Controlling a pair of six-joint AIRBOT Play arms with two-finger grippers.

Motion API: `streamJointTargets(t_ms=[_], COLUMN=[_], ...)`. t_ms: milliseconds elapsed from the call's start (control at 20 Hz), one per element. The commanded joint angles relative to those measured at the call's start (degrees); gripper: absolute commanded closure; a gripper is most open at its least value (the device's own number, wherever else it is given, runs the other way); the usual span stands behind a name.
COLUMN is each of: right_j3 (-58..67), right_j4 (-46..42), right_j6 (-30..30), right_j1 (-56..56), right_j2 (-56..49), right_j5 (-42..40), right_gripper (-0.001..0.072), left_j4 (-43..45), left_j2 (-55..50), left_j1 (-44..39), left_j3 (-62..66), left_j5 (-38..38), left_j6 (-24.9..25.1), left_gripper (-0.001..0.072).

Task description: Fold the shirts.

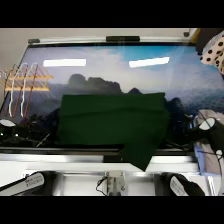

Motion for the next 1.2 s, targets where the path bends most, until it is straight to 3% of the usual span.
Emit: streamJointTargets(t_ms=[0, 400, 500, 550, 750, 950, 1150], right_j3=[-5.66, -5.88, -5.88, -5.88, -4.79, -2.93, -6.6], right_j4=[6.36, 6.03, 6.08, 6.08, 6.19, 0.09, 3.21], right_j6=[0.24, 3.5, 3.54, 3.65, 2.54, 3.08, 4.31], right_j1=[4.57, 10.56, 10.56, 10.56, 10.36, 10.32, 10.34], right_j2=[1.07, 1.07, 1.07, 1.07, 1.18, 1.57, 0.11], right_j5=[-7.91, -10.73, -10.6, -10.62, -7.82, -2.75, -7.67], right_gripper=[0.0209, 0.0212, 0.0287, 0.0291, 0.0252, 0.0252, 0.0252], left_j4=[0.0, 0.0, 0.0, 0.0, 0.0, 0.0, -0.02], left_j2=[0.04, 0.02, 0.02, 0.02, 0.02, 0.02, 0.02], left_j1=[0.02, 0.02, 0.02, 0.02, 0.02, 0.02, 0.02], left_j3=[0.0, 0.07, 0.07, 0.07, 0.07, 0.11, 0.11], left_j5=[0.02, 0.15, 0.17, 0.17, 0.13, 0.15, 0.09], left_j6=[0.15, 0.15, 0.15, 0.15, 0.15, 0.15, 0.13], left_gripper=[0.0675, 0.0675, 0.0675, 0.0675, 0.0675, 0.0675, 0.0675])
